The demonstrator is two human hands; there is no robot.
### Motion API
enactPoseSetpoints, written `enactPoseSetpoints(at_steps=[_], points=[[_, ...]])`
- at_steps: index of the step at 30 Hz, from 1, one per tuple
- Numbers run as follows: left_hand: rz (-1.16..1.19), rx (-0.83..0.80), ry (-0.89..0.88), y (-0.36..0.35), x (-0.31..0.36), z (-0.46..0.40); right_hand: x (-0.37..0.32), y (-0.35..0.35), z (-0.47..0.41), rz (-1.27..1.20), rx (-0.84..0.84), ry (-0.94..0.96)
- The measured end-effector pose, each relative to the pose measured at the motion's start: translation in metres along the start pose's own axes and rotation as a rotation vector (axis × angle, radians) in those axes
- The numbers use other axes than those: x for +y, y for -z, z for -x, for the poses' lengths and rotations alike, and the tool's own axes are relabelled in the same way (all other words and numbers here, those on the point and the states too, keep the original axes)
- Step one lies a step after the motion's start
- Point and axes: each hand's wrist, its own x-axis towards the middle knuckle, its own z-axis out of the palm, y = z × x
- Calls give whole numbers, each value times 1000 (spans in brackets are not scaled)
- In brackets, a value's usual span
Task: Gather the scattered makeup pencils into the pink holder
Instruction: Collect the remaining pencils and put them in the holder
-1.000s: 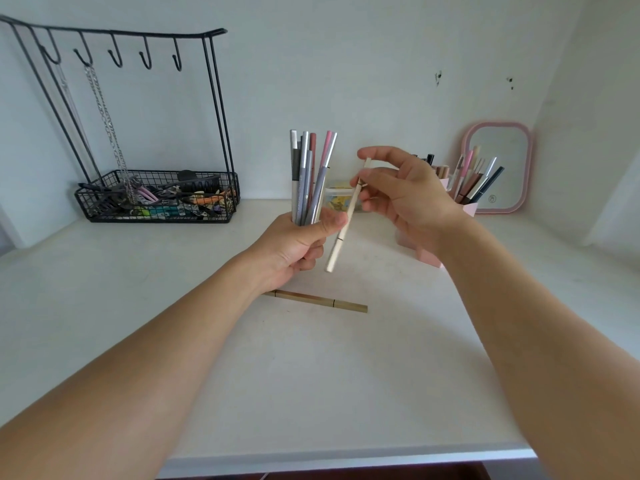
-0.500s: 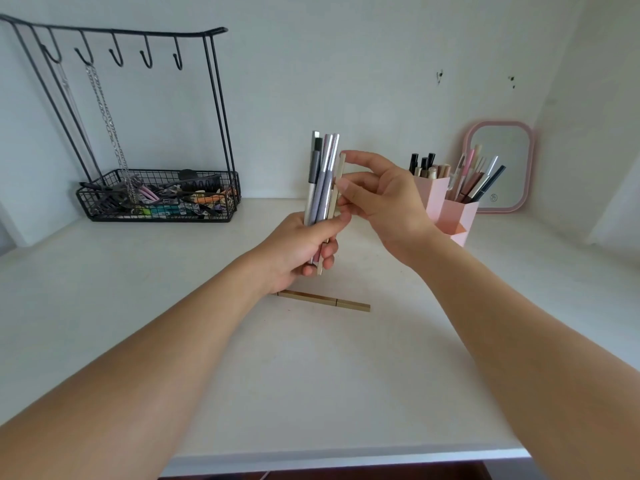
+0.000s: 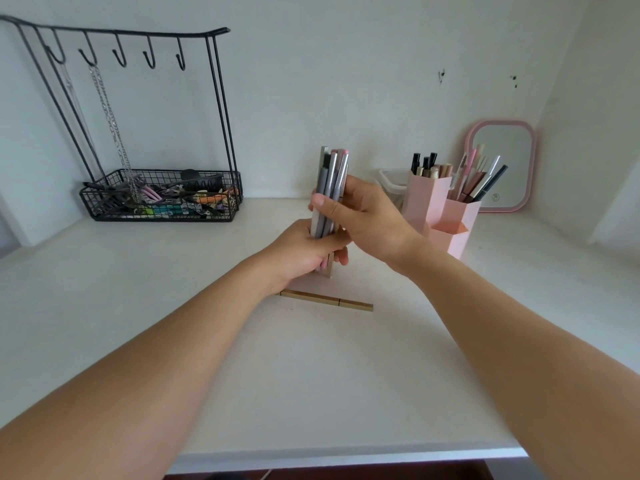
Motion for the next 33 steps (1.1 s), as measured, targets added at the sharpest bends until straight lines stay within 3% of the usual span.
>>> enactPoseSetpoints(at_steps=[7, 11, 15, 17, 20, 24, 27, 30, 33], points=[[-37, 40, 20, 3, -1, 0, 2, 1, -1, 140, -115, -130], [343, 277, 68, 12, 3, -5, -5, 8, 0, 327, -42, -305], [552, 478, 153, 26, 2, -10, -7, 2, 8, 567, -425, -294], [584, 528, 166, 29, 1, -11, -3, -7, 12, 635, -532, -253], [608, 596, 134, 30, 0, -12, 0, -9, 11, 685, -539, -207], [676, 713, 97, 34, 2, -13, 0, 16, 6, 799, -472, -290], [672, 653, 113, 34, 2, -11, -1, 30, 3, 590, -309, -341], [623, 403, 116, 25, 3, -7, -3, 31, -1, 183, -119, -286], [501, 206, 93, 13, 5, -3, -6, 29, -4, -44, 10, -213]])
